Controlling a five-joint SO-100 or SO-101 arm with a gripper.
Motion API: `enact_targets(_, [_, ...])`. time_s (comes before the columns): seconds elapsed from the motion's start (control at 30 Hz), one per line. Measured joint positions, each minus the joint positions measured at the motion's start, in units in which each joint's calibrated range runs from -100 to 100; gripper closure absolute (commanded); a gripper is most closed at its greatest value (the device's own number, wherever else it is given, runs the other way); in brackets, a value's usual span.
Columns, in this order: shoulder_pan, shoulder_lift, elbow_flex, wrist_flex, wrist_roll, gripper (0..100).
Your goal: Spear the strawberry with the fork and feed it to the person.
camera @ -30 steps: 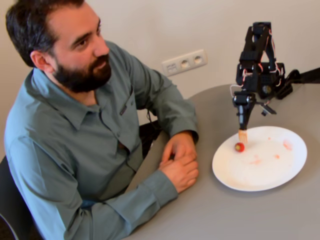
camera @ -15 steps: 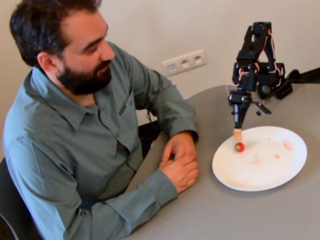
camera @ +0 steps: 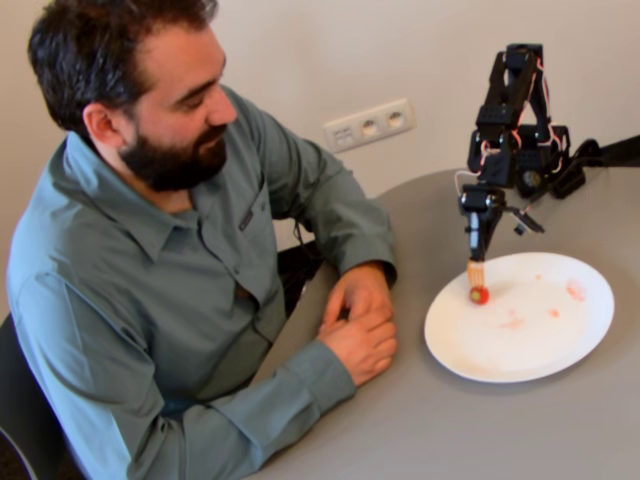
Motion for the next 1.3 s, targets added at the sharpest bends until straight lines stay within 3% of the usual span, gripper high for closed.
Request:
enact_targets(0.23, [0.34, 5.14, -1.09, -1.12, 0.00, 99])
enact_targets(0.5, [0.34, 5.73, -4.44, 8.75, -0.05, 99])
enact_targets(1.1, [0.34, 9.86, -6.34, 8.92, 0.00, 99])
enact_targets(1.3, [0.34, 10.54, -11.87, 14.50, -0.10, 99])
